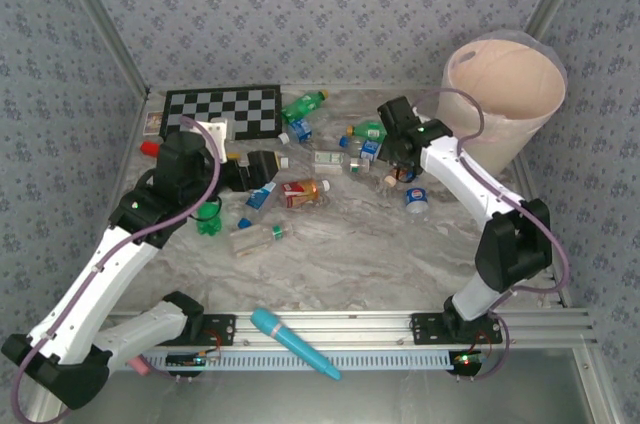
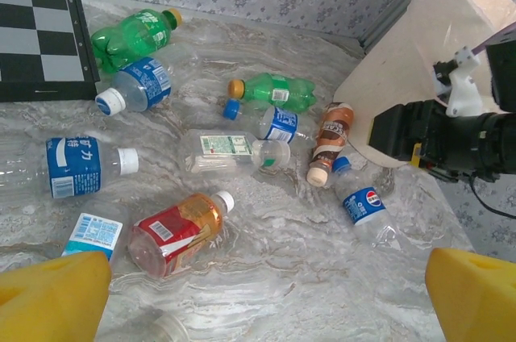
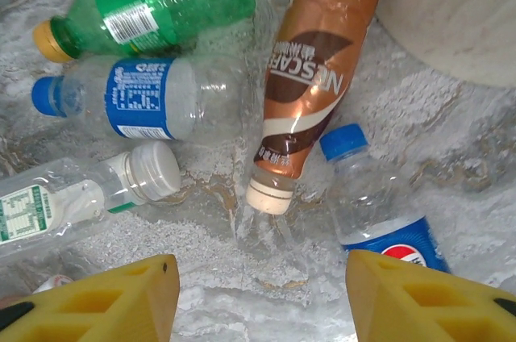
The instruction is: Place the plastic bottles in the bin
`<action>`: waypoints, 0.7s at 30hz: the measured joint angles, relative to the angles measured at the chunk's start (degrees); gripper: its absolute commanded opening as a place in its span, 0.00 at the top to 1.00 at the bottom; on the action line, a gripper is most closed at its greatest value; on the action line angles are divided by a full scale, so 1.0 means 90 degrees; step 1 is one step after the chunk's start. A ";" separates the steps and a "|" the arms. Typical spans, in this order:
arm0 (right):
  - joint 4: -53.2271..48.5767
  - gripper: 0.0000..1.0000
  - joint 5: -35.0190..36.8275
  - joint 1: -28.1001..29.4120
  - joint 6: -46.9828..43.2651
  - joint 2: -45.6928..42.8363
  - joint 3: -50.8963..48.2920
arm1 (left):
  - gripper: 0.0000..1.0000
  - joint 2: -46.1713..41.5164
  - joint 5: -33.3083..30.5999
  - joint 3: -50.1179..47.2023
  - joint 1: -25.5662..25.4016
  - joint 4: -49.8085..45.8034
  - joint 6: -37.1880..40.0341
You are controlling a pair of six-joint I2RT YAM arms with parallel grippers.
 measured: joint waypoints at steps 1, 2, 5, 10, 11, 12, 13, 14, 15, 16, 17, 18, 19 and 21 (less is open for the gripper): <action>0.0015 0.44 -0.0046 0.0000 0.0117 0.0056 -0.0029 | 0.00 -0.0005 -0.0015 -0.0007 0.0000 -0.0002 0.0000; 0.0044 0.44 -0.0090 0.0000 0.0226 0.0131 -0.0058 | 0.00 -0.0007 -0.0017 -0.0007 0.0000 -0.0002 0.0002; 0.0083 0.45 -0.0189 -0.0002 0.0503 0.0393 -0.0095 | 0.00 -0.0007 -0.0017 -0.0010 0.0000 0.0000 0.0000; 0.0141 0.47 -0.0352 -0.0075 0.0765 0.0758 -0.0097 | 0.00 -0.0024 -0.0034 -0.0010 0.0000 -0.0032 0.0019; 0.0158 0.47 -0.0393 -0.0112 0.0806 0.0816 -0.0100 | 0.00 -0.0041 -0.0049 -0.0015 0.0000 -0.0046 0.0022; 0.0197 0.48 -0.0430 -0.0153 0.0831 0.0869 -0.0102 | 0.00 -0.0070 -0.0075 -0.0024 0.0000 -0.0056 0.0022; 0.0233 0.48 -0.0466 -0.0192 0.0855 0.0911 -0.0104 | 0.00 -0.0095 -0.0097 -0.0041 0.0000 -0.0051 0.0022; 0.0284 0.48 -0.0515 -0.0233 0.0877 0.0974 -0.0109 | 0.00 -0.0124 -0.0114 -0.0051 0.0000 -0.0061 0.0022; 0.0338 0.48 -0.0566 -0.0272 0.0896 0.1039 -0.0117 | 0.00 -0.0134 -0.0117 -0.0051 0.0000 -0.0073 0.0022; 0.0381 0.49 -0.0593 -0.0294 0.0908 0.1093 -0.0124 | 0.00 -0.0146 -0.0119 -0.0051 0.0000 -0.0073 0.0022; 0.0425 0.49 -0.0629 -0.0323 0.0930 0.1163 -0.0141 | 0.00 -0.0153 -0.0134 -0.0051 0.0000 -0.0078 0.0022; 0.0464 0.49 -0.0675 -0.0347 0.0950 0.1236 -0.0158 | 0.00 -0.0155 -0.0138 -0.0051 0.0000 -0.0090 0.0024; 0.0481 0.50 -0.0704 -0.0359 0.0964 0.1285 -0.0168 | 0.00 -0.0158 -0.0146 -0.0051 0.0000 -0.0100 0.0027; 0.0537 0.51 -0.0760 -0.0384 0.0998 0.1401 -0.0177 | 0.00 -0.0160 -0.0165 -0.0051 0.0000 -0.0102 0.0049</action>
